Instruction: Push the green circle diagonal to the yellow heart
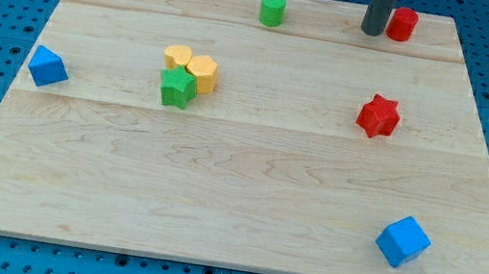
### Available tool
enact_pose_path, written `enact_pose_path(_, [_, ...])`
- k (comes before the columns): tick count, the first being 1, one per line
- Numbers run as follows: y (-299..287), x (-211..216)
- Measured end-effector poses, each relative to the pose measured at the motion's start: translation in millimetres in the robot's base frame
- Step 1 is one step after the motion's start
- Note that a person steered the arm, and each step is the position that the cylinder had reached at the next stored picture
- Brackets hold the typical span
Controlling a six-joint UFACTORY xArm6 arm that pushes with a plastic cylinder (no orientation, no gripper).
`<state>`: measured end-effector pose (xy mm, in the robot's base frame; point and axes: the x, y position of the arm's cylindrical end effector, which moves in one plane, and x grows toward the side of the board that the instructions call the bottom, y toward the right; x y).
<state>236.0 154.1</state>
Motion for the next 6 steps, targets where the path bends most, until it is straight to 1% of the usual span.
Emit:
enact_pose_path(1, [-2.6, -32.1])
enact_pose_path(2, [-54.8, -43.5])
enact_pose_path(3, [-140.3, -37.2])
enact_pose_path(4, [-146.6, 22.4])
enact_pose_path(5, [-159.5, 54.1])
enact_pose_path(6, [-140.9, 17.4])
